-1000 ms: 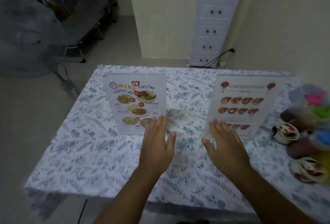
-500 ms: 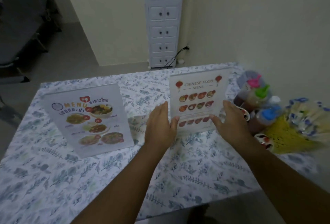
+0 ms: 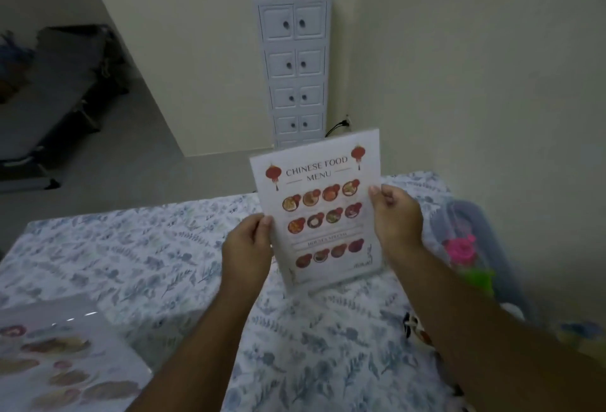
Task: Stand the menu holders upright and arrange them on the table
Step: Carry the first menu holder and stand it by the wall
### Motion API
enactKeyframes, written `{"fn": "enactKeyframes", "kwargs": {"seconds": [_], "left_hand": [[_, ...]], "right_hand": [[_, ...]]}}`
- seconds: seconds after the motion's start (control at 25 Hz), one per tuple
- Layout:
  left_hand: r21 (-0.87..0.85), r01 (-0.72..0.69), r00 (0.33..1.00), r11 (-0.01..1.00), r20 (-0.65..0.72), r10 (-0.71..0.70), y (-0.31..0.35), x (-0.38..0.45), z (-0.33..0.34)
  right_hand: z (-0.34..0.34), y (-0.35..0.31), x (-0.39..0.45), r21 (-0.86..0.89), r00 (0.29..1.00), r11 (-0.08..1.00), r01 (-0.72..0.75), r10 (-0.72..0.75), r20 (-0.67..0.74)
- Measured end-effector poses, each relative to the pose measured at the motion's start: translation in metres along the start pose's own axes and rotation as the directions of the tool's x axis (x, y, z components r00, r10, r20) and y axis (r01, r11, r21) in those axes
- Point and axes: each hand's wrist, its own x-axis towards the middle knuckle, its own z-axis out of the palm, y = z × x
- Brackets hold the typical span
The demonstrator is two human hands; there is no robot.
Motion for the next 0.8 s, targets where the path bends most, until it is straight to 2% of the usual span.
{"fn": "enactKeyframes", "kwargs": {"seconds": [0.16,0.36,0.6,0.8], "left_hand": [[-0.015,-0.072,0.997,0.997,0.007,0.072,0.037,0.083,0.072],[-0.067,-0.1,0.989,0.993,0.106,0.106,0.049,0.136,0.168],[-0.045,-0.076,0.99,0.996,0.112,0.081,0.028,0.147,0.231],[-0.033,-0.04,0.996,0.999,0.077,0.043,0.011,0.137,0.246]], "right_hand": [[-0.014,-0.014,0.109,-0.056,0.996,0.995,0.079,-0.081,-0.028],[-0.055,0.02,0.199,-0.064,0.992,0.993,0.104,-0.108,-0.058],[-0.064,0.081,0.241,-0.047,0.996,0.999,0.018,-0.022,-0.089],[-0.06,0.102,0.237,-0.078,0.993,0.996,0.039,-0.047,-0.109]]}}
